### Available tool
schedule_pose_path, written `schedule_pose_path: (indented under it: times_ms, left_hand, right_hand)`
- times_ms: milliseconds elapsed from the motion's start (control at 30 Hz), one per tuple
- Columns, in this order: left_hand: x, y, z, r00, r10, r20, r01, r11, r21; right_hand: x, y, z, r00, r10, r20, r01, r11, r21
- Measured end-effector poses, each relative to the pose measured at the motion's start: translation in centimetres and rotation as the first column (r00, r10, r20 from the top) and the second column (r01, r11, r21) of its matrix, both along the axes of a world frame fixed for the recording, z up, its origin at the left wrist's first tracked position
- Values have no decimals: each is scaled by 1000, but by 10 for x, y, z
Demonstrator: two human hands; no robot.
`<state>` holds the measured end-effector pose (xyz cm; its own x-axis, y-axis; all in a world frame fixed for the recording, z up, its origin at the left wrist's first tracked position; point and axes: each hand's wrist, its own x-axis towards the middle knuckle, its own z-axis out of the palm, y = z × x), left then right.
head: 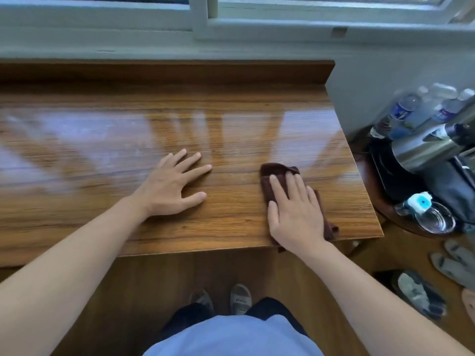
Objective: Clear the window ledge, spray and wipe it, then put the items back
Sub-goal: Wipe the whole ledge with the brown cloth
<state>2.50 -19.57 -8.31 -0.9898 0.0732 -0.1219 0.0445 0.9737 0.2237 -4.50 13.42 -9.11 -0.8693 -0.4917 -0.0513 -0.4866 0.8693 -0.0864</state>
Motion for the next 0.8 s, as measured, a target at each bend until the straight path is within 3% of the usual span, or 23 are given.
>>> schedule_pose_path:
  times_ms: [100, 167, 433, 533, 700, 800]
  left_hand:
    - [17, -15, 5, 993, 120, -8, -120, 993, -3]
    - [34, -26, 5, 978, 206, -21, -207, 978, -22]
    - [49, -44, -3, 986, 159, -47, -160, 986, -41]
    - [73, -87, -1, 989, 132, -73, -132, 991, 4]
    - [132, -177, 1, 982, 168, -89, -171, 985, -22]
    - [148, -211, 4, 990, 111, -90, -112, 994, -12]
  right_hand:
    - [-21, 20, 1, 978, -206, -30, 207, 977, 40]
    - [-13, 3, 2, 965, -256, -48, 258, 965, 48]
    - [82, -143, 1, 981, 191, 11, -191, 981, -24]
    - [80, -149, -3, 992, 124, -19, -124, 992, 4]
    - [97, -195, 0, 973, -230, -34, 231, 973, 20]
    - [145, -278, 3, 998, -59, -19, 59, 998, -7]
